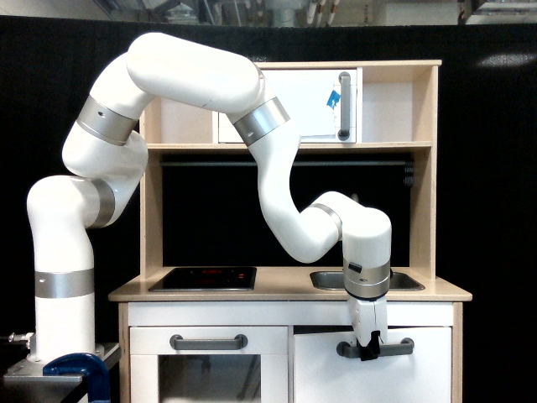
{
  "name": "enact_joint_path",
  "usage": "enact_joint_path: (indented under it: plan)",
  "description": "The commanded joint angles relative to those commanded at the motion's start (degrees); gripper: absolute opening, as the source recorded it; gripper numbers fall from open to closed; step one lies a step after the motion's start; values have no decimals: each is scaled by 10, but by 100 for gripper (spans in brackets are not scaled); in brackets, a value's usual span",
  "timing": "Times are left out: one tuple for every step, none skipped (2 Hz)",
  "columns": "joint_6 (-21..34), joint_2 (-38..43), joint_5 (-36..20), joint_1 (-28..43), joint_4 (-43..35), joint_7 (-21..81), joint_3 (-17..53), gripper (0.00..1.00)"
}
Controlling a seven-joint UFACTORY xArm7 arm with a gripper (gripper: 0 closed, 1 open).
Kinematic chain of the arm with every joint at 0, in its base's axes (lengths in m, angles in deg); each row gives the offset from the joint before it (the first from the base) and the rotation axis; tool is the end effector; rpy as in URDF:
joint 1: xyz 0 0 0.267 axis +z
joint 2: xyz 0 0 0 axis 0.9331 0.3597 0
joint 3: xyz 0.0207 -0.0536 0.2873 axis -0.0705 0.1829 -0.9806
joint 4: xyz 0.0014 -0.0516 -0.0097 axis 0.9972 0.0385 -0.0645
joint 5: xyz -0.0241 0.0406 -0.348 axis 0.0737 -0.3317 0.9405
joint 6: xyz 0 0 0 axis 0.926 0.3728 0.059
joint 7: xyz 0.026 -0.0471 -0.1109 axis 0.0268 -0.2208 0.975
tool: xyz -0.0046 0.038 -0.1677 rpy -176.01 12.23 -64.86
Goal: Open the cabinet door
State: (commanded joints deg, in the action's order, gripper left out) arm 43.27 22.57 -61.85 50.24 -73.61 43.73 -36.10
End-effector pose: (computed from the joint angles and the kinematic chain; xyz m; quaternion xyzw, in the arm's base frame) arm 0.5341 0.0680 -0.0111 -0.9591 -0.0586 -0.0651 0.2692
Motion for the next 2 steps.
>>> enact_joint_path:
  plan:
    - [26,3,20,-17,-21,-2,8,0]
    - [36,13,31,-33,-33,5,10,0]
